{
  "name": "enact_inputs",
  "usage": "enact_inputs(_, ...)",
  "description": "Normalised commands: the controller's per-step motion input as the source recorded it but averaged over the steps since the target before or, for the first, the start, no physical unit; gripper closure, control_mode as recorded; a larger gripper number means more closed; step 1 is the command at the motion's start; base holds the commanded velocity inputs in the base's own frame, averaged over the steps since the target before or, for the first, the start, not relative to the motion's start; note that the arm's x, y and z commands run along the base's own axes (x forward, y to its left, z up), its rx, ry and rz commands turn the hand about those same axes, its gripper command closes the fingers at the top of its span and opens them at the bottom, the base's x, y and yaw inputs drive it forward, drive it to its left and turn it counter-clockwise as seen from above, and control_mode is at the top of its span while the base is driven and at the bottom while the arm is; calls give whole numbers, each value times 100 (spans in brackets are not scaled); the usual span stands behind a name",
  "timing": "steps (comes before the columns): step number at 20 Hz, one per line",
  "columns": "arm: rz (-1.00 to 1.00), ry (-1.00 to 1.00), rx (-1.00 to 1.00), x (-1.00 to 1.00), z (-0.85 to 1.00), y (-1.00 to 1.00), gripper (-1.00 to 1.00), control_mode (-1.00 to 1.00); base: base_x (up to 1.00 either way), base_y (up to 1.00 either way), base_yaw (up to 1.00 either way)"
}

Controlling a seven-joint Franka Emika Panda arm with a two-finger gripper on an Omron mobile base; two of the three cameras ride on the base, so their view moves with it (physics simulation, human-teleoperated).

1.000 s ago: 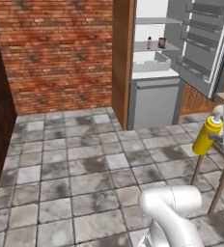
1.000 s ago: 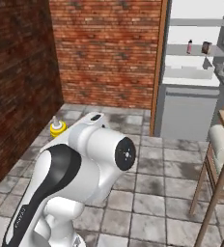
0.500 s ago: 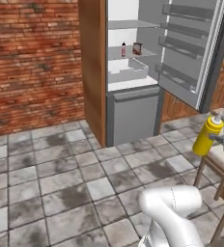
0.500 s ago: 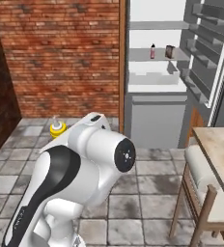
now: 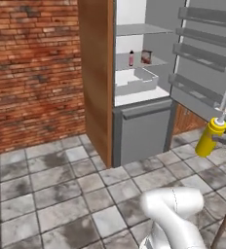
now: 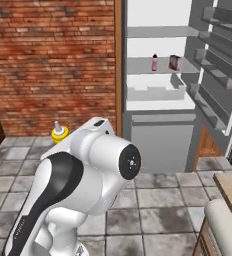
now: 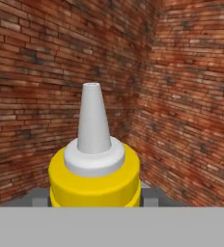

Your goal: Place the ketchup and mustard from the counter to the top shelf of the fridge. If the existing items in the fridge are on the top shelf, move them to other shelves.

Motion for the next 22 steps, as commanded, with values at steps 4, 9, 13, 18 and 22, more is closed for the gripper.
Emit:
enact_inputs(4,0,0,0,0,0,0,100,100,100,-14,-1)
enact_inputs(9,0,0,0,0,0,0,100,100,100,-24,0)
enact_inputs(13,0,0,0,0,0,0,100,100,100,-26,0)
enact_inputs(18,0,0,0,0,0,0,100,100,100,-31,0)
enact_inputs(22,0,0,0,0,0,0,100,100,100,-39,0)
